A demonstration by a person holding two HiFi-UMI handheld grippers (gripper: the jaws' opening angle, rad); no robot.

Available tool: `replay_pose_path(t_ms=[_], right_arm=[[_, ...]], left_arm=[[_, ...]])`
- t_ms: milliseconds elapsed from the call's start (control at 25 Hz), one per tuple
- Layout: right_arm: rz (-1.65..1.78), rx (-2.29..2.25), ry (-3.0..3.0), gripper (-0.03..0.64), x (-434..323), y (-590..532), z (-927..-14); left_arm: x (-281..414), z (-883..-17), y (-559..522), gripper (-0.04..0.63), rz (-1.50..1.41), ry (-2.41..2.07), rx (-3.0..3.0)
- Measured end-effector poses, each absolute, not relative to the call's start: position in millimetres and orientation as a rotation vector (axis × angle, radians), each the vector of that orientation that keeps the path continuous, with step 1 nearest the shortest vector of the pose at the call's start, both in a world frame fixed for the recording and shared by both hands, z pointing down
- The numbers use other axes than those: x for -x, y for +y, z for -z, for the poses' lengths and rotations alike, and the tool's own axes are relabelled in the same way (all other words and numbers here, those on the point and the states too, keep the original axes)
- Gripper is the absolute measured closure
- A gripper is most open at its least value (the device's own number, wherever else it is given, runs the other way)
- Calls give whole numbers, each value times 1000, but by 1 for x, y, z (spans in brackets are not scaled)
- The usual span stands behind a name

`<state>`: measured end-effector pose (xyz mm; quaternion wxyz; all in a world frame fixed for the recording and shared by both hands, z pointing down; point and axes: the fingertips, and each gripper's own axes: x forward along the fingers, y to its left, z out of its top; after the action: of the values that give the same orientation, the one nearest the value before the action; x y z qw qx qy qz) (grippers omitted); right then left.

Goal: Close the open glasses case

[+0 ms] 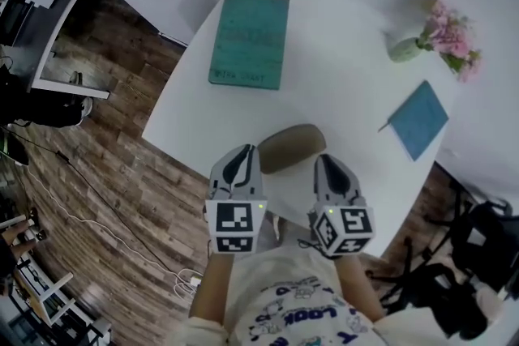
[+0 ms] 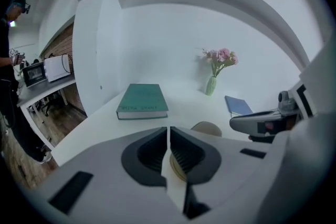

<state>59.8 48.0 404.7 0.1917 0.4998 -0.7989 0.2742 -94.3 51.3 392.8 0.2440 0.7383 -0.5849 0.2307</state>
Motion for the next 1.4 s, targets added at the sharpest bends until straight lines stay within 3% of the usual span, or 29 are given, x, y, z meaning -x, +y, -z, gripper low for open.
replay_pose_path(t_ms=[600, 760, 1400], right_arm=[[-1003, -1559, -2063, 609, -50, 52, -422], [-1095, -1595, -1994, 503, -49, 62, -431], [-1489, -1670, -1871, 365, -41, 63, -439]], left_arm=[[88, -443, 17, 528, -817, -1110, -2193], [82, -455, 14, 528, -888, -975, -2248], [43, -474, 58, 528, -993, -571, -2319]])
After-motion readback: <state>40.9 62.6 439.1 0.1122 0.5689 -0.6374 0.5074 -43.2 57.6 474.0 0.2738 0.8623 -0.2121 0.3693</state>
